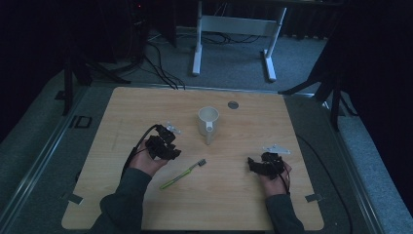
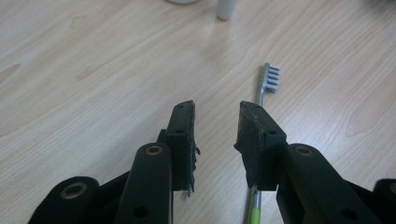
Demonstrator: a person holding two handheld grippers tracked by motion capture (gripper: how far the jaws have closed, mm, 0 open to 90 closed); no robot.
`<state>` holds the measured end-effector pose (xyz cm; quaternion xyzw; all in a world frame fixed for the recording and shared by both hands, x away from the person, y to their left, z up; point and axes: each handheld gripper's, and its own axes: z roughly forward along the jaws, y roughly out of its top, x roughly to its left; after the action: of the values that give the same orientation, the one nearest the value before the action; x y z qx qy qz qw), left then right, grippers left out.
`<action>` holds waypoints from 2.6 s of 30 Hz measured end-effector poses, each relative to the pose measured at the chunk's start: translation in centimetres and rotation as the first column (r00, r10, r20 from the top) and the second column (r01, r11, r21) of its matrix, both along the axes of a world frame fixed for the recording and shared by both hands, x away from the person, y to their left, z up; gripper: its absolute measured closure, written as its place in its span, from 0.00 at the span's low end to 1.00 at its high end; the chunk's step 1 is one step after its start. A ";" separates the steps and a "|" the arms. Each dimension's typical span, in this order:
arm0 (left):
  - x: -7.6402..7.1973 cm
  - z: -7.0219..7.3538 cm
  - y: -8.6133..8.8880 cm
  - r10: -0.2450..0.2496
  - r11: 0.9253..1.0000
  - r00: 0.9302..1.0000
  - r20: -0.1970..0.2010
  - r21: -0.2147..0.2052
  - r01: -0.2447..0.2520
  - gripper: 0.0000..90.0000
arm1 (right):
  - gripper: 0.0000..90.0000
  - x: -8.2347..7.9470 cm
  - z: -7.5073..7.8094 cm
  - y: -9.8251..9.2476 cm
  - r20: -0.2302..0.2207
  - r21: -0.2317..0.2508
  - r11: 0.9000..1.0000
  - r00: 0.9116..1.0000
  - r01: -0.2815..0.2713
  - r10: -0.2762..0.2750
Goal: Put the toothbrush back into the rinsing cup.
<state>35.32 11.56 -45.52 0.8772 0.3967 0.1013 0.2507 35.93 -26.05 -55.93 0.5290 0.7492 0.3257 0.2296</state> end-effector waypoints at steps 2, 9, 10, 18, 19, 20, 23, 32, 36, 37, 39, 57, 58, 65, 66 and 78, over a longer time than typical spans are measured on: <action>0.1 -0.2 -0.2 -0.004 1.000 1.000 -0.012 0.007 0.004 0.74 | 0.26 0.0 0.0 0.0 0.000 0.000 1.000 1.000 0.000 0.000; 0.1 -0.7 -1.1 -0.032 0.999 0.999 -0.039 0.035 0.034 0.76 | 0.26 0.0 0.0 0.0 0.001 -0.001 1.000 1.000 -0.003 0.003; 0.0 -0.8 -1.2 -0.034 0.999 0.999 -0.039 0.039 0.036 0.76 | 0.26 0.0 0.0 0.0 0.001 -0.001 1.000 1.000 -0.003 0.003; 0.2 -0.9 -1.8 -0.046 0.996 0.997 -0.063 0.071 0.050 0.76 | 0.26 0.0 0.0 0.0 0.001 -0.003 1.000 1.000 -0.004 0.004; 0.2 -1.0 -1.9 -0.046 0.996 0.997 -0.065 0.072 0.051 0.76 | 0.26 0.0 0.0 0.0 0.001 -0.002 1.000 1.000 -0.004 0.004; 0.2 -1.0 -2.0 -0.049 0.996 0.997 -0.067 0.077 0.054 0.75 | 0.26 0.0 0.0 0.0 0.001 -0.003 1.000 1.000 -0.004 0.004; 0.2 -1.2 -2.3 -0.052 0.994 0.995 -0.081 0.092 0.060 0.75 | 0.26 0.0 0.0 0.0 0.001 -0.003 1.000 1.000 -0.004 0.004; 0.5 -1.8 -3.1 -0.068 0.988 0.988 -0.141 0.131 0.086 0.77 | 0.26 0.0 0.0 0.0 0.001 -0.003 1.000 1.000 -0.005 0.005; 0.5 -2.2 -3.6 -0.077 0.984 0.983 -0.168 0.146 0.102 0.78 | 0.26 0.0 0.0 0.0 0.002 -0.004 1.000 1.000 -0.006 0.006; 0.6 -2.4 -3.8 -0.088 0.981 0.979 -0.182 0.155 0.117 0.79 | 0.26 0.0 0.0 0.0 0.001 -0.004 1.000 1.000 -0.005 0.005; 0.5 -2.6 -3.9 -0.090 0.980 0.978 -0.190 0.158 0.121 0.79 | 0.26 0.0 0.0 0.0 0.001 -0.004 1.000 1.000 -0.005 0.005; 0.3 -4.5 -5.8 -0.140 0.953 0.954 -0.264 0.225 0.202 0.84 | 0.26 0.0 0.0 0.0 0.001 -0.003 1.000 1.000 -0.006 0.006; 0.3 -4.6 -5.9 -0.141 0.951 0.954 -0.265 0.231 0.205 0.84 | 0.26 0.0 0.0 0.0 0.001 -0.003 1.000 1.000 -0.006 0.006; 0.4 -5.3 -6.1 -0.148 0.946 0.947 -0.285 0.239 0.220 0.85 | 0.26 0.0 0.0 0.0 0.001 -0.003 1.000 1.000 -0.006 0.006; 0.4 -5.4 -6.1 -0.145 0.946 0.947 -0.286 0.240 0.218 0.85 | 0.26 0.0 0.0 0.0 0.001 -0.003 1.000 1.000 -0.006 0.006; 0.5 -6.1 -6.2 -0.147 0.937 0.941 -0.304 0.262 0.231 0.89 | 0.26 0.0 0.0 0.0 0.001 -0.003 1.000 1.000 -0.006 0.006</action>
<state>35.84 5.32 -51.65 0.9444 0.3215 0.0093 0.0677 35.98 -26.05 -55.94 0.5262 0.7513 0.3256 0.2297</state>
